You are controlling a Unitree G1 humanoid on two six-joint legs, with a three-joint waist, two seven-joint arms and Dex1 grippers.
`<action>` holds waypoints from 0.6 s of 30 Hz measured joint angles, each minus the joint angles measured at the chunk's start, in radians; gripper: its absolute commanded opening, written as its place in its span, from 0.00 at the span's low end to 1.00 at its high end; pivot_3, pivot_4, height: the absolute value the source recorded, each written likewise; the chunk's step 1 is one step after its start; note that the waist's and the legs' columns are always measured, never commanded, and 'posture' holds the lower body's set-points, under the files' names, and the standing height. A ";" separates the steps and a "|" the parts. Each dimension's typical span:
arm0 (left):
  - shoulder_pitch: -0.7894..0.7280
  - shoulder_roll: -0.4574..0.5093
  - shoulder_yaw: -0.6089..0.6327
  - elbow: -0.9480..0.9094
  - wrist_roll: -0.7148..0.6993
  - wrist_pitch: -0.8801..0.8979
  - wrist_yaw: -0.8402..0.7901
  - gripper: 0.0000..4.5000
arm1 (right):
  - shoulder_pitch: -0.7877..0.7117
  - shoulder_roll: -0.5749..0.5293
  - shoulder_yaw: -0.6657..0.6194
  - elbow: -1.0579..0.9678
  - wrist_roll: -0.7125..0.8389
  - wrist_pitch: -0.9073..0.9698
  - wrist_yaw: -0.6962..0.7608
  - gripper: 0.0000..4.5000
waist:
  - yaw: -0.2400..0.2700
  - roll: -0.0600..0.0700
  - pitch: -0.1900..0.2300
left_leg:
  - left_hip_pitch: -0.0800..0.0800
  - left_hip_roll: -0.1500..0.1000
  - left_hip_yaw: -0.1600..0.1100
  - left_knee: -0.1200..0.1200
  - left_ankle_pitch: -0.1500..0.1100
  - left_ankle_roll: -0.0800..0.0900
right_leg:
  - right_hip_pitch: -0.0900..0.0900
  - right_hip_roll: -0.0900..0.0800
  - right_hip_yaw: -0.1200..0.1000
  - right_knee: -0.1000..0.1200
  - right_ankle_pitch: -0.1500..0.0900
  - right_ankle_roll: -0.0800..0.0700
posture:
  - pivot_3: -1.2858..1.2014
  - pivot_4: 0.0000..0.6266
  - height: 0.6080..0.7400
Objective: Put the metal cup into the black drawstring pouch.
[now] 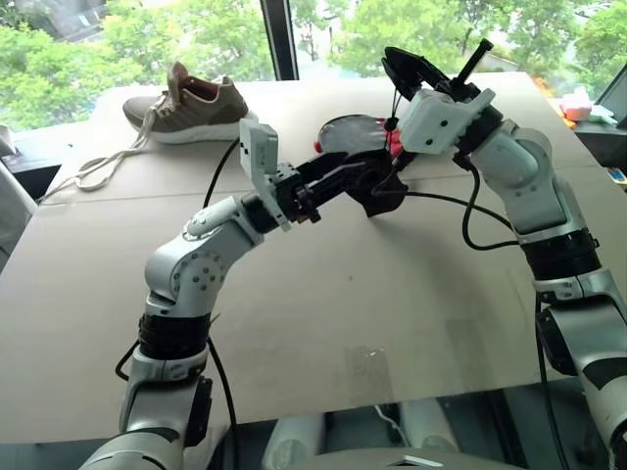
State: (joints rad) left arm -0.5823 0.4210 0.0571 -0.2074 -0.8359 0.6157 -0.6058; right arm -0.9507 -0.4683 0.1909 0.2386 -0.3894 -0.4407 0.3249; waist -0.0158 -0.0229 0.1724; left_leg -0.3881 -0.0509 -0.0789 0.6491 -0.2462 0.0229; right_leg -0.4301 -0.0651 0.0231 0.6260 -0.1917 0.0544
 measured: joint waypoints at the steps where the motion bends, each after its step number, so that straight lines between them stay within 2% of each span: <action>1: -0.013 -0.005 0.007 0.010 0.009 -0.010 -0.001 0.53 | -0.001 0.002 0.000 -0.001 0.000 0.000 0.000 0.00 | -0.002 0.000 0.000 | 0.000 0.000 0.000 0.000 0.000 0.000 | 0.000 0.000 0.000 0.000 0.000 0.000 | 0.52 0.24 0.97; 11: -0.116 -0.091 0.003 0.111 0.073 -0.034 -0.023 0.53 | -0.009 0.032 0.027 -0.035 -0.005 0.001 0.024 0.00 | -0.001 0.000 0.000 | -0.001 0.000 -0.001 0.000 0.000 0.000 | -0.001 0.000 -0.001 0.000 0.000 0.000 | 0.52 0.24 0.97; 18: -0.159 -0.114 0.004 0.153 0.099 -0.035 -0.041 0.53 | -0.009 0.050 0.030 -0.075 -0.004 0.018 0.048 0.00 | -0.001 0.000 0.000 | -0.001 0.000 -0.001 0.000 0.000 0.000 | -0.001 0.000 -0.001 0.000 0.000 0.000 | 0.52 0.24 0.97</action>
State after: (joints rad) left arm -0.7411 0.3071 0.0608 -0.0547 -0.7373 0.5811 -0.6465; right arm -0.9602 -0.4186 0.2210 0.1633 -0.3930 -0.4229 0.3733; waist -0.0167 -0.0229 0.1724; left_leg -0.3892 -0.0512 -0.0804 0.6494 -0.2462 0.0229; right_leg -0.4308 -0.0649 0.0221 0.6265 -0.1916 0.0546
